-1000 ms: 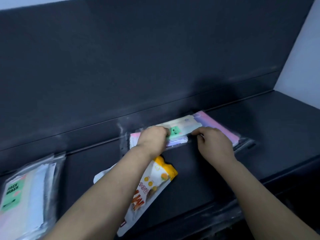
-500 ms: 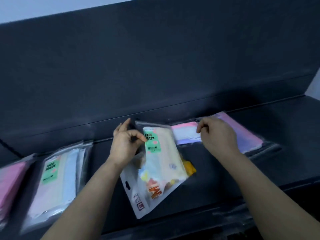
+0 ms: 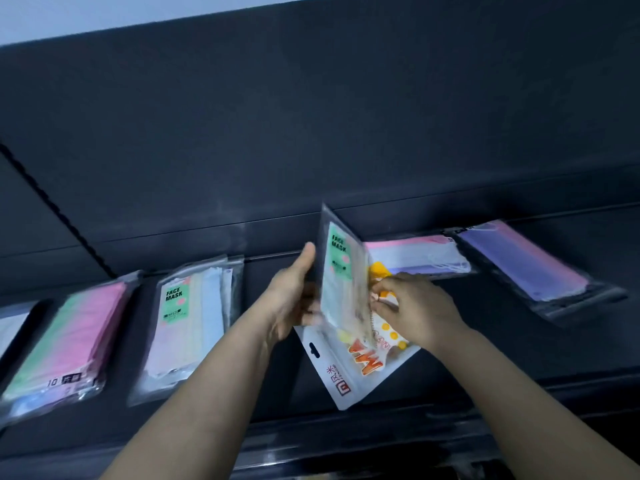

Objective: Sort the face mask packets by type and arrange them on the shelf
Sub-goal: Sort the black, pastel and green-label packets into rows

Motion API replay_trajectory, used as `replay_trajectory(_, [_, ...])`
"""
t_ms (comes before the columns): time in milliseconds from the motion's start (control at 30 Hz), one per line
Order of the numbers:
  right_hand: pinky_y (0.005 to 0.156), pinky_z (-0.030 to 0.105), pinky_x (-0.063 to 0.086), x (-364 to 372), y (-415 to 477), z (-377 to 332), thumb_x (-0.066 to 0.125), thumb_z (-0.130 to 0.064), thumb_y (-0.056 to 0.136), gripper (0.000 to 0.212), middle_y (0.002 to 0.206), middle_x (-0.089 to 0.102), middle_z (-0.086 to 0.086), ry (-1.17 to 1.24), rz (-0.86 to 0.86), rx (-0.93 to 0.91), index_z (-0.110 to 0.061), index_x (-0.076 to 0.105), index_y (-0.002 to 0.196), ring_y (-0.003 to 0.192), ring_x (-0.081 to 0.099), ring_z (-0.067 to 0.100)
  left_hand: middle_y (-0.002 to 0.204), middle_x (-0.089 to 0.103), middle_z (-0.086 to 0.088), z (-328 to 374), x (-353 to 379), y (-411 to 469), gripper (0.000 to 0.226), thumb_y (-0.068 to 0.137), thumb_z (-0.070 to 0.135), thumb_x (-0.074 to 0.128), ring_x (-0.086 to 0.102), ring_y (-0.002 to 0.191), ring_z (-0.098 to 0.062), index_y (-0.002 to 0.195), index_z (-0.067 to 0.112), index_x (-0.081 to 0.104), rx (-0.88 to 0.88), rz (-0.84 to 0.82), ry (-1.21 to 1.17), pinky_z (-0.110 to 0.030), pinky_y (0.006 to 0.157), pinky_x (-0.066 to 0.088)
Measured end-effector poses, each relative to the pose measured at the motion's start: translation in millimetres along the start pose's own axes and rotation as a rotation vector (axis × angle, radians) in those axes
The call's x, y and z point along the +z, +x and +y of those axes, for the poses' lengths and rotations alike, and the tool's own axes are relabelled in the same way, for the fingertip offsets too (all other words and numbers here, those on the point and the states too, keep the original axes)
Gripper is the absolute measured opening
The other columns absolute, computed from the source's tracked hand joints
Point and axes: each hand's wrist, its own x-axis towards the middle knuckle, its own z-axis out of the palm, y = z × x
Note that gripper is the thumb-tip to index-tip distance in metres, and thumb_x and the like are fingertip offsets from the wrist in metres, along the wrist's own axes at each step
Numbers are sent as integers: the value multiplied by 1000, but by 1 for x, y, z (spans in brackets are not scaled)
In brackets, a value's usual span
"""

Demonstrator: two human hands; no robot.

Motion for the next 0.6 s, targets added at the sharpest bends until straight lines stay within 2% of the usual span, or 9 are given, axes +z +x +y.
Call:
replay_trajectory(33, [82,30,44,1,0,-2,52,-47,90,31,119,61,-10,-17,8,1,-36,60,117,111,53,17,113,71,-15,2,-3,-1,77,77,75,51,67,103,-32,116,11,69,-12,-36,-37,-45,91,54])
replay_trajectory(100, [84,31,44,2,-1,-7,50,-47,91,30,121,61,-9,-68,19,-1,-38,60,118,112,54,18,109,73,-12,6,-7,-5,63,80,64,59,69,102,-30,115,12,70,-9,-54,26,-45,93,52])
replay_trajectory(167, [87,34,43,2,-2,-11,47,-45,92,31,122,60,-7,-116,16,21,-37,58,120,112,53,20,101,75,-14,7,-8,-9,40,83,32,72,70,95,-33,112,6,67,22,30,180,-51,87,53])
replay_trajectory(233, [88,36,44,1,-2,-16,46,-40,94,31,122,58,-3,-152,34,42,-34,56,122,112,52,23,102,74,-15,5,-13,-11,26,86,4,68,70,90,-32,111,4,64,69,133,208,-53,88,54])
replay_trajectory(267, [86,35,44,1,-1,-19,45,-36,94,29,121,59,-2,-152,59,35,-33,56,121,110,52,23,105,73,-16,5,-18,-11,23,87,-3,63,69,91,-31,109,5,64,97,170,176,-51,89,55])
replay_trajectory(400, [80,31,42,7,4,-43,43,-23,95,27,116,61,-7,-40,110,-58,-30,61,114,108,54,18,112,70,-13,6,-47,-15,29,92,-4,55,69,98,-31,117,10,63,197,324,161,-46,90,55])
replay_trajectory(467, [80,31,42,14,8,-61,46,-21,94,28,117,62,-8,-35,120,-105,-28,62,116,109,55,17,108,69,-11,6,-70,-25,32,93,-2,53,67,87,-27,119,15,61,229,413,189,-36,75,57])
replay_trajectory(533, [79,31,43,19,12,-76,48,-20,91,29,115,63,-8,-25,111,-129,-28,63,114,107,56,17,102,67,-9,5,-98,-38,36,92,0,52,63,77,-22,122,19,60,252,522,202,-26,57,49])
replay_trajectory(600, [78,31,44,26,16,-90,50,-23,91,27,113,63,-9,-27,94,-130,-30,63,113,106,57,17,104,69,-7,1,-132,-49,37,89,3,55,64,79,-23,122,17,62,274,635,249,-25,58,47])
